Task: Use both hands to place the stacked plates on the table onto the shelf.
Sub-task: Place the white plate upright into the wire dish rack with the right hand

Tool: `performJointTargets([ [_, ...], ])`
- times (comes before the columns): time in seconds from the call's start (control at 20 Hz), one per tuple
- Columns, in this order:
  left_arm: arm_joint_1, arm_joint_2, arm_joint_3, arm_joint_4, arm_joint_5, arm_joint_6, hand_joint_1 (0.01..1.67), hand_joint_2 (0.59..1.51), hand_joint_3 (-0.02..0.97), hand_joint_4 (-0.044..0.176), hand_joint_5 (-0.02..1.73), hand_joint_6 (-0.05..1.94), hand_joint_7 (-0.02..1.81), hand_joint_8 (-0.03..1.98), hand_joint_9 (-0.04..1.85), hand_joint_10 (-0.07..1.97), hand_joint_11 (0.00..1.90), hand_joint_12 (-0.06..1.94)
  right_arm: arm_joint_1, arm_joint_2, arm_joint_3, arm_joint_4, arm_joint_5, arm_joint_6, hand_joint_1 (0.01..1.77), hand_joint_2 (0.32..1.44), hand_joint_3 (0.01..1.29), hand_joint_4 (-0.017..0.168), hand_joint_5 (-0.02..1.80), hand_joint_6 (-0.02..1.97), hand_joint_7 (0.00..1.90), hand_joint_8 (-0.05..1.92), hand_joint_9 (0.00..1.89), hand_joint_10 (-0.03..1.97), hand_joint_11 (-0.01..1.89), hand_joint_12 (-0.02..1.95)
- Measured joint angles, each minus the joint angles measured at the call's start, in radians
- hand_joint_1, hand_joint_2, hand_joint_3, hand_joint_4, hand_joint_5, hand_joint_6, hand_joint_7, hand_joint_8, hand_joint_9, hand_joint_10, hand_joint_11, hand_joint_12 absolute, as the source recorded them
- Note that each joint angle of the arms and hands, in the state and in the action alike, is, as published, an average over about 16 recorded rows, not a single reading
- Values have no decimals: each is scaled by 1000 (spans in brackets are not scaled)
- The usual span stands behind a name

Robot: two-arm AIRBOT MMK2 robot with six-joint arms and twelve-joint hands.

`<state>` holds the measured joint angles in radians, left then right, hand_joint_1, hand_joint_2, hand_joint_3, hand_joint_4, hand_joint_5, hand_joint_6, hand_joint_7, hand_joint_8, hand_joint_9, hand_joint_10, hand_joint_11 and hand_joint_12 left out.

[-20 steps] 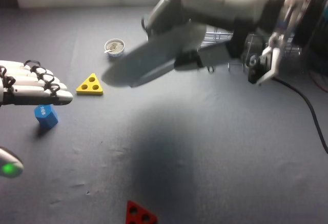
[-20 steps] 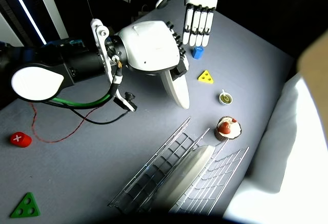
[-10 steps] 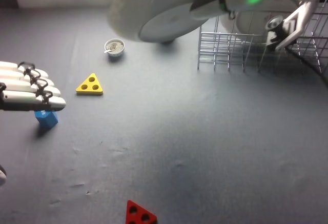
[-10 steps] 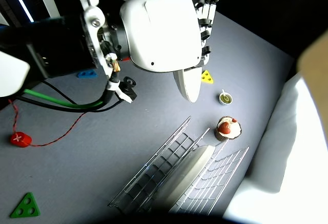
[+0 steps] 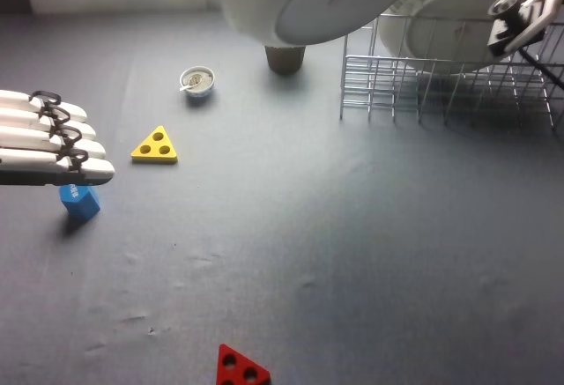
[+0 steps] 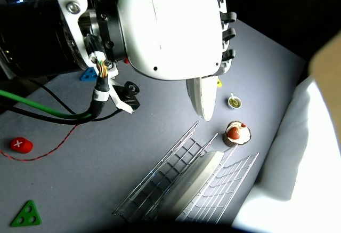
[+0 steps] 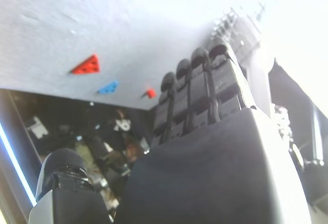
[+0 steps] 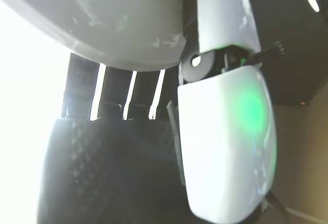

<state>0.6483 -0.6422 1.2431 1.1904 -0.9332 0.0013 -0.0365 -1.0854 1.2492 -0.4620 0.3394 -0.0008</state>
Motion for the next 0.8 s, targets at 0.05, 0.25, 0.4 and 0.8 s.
performJointTargets([
  [0.05, -2, 4, -4, 5, -3, 0, 112, 945, 3, 4, 81, 13, 115, 3, 99, 7, 90, 13, 6, 3, 2, -1, -17, 10, 1453, 911, 13, -6, 998, 826, 1164, 384, 1217, 556, 1071, 1251],
  [0.25, -2, 21, -16, 13, -5, 0, 114, 945, 3, 5, 76, 13, 114, 3, 96, 7, 87, 13, 30, 13, 7, 3, -89, 49, 1461, 912, 13, -7, 981, 862, 1136, 423, 1189, 603, 1062, 1266],
  [0.4, -2, 33, -25, 14, -5, 0, 115, 946, 3, 4, 75, 13, 120, 3, 101, 7, 89, 12, 46, 19, 11, 15, -144, 70, 1467, 913, 13, -8, 969, 885, 1122, 453, 1173, 628, 1056, 1272],
  [0.8, -2, 62, -50, 21, -4, 0, 114, 949, 3, 4, 75, 13, 131, 3, 115, 7, 99, 12, 77, 30, 20, 86, -271, 89, 1477, 914, 13, -8, 947, 926, 1115, 458, 1174, 618, 1057, 1217],
])
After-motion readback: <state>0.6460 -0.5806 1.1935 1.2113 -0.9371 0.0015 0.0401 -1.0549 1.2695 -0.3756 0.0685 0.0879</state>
